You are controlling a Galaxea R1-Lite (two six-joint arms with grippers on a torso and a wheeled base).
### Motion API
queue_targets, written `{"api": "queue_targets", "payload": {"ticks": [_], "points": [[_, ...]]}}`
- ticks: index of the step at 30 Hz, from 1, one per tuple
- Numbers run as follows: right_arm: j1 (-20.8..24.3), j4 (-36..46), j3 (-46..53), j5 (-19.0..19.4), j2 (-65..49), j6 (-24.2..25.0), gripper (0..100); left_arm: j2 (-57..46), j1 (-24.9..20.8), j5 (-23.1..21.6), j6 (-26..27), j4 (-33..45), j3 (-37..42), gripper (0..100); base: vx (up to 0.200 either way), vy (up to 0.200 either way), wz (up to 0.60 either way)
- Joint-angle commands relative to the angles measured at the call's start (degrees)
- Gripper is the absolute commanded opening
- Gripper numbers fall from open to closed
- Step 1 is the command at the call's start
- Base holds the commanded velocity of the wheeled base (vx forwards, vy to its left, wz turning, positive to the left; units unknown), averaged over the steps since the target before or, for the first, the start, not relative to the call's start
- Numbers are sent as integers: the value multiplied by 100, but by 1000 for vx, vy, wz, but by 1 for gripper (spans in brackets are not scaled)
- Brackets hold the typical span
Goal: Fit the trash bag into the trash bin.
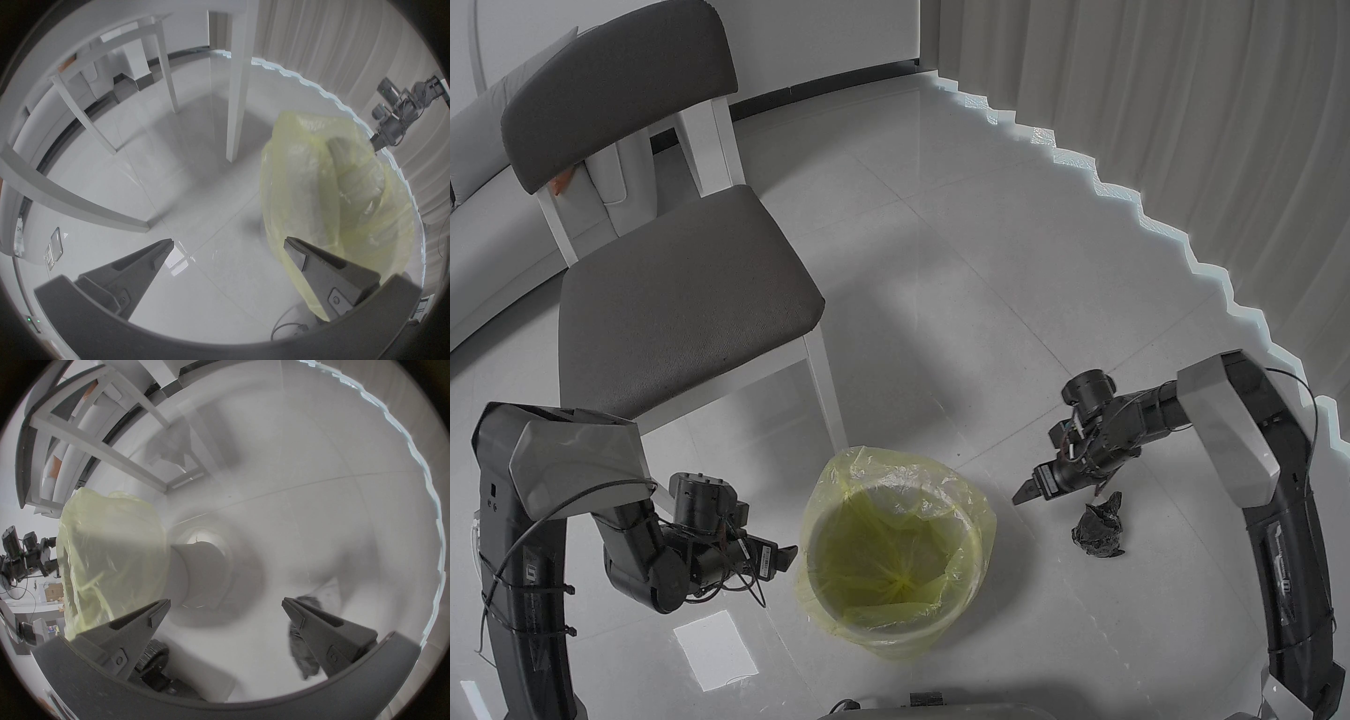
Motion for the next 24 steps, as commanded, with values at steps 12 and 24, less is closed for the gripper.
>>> {"api": "queue_targets", "payload": {"ticks": [12, 24], "points": [[-1146, -1622, 1817, -306, -661, -893, 100, -331, 116, -53, -27, -1400, 1207, 100, 0, 0, 0], [-996, -1903, 1967, -737, -292, -1218, 100, -313, 169, -62, -27, -2130, 1769, 100, 0, 0, 0]]}}
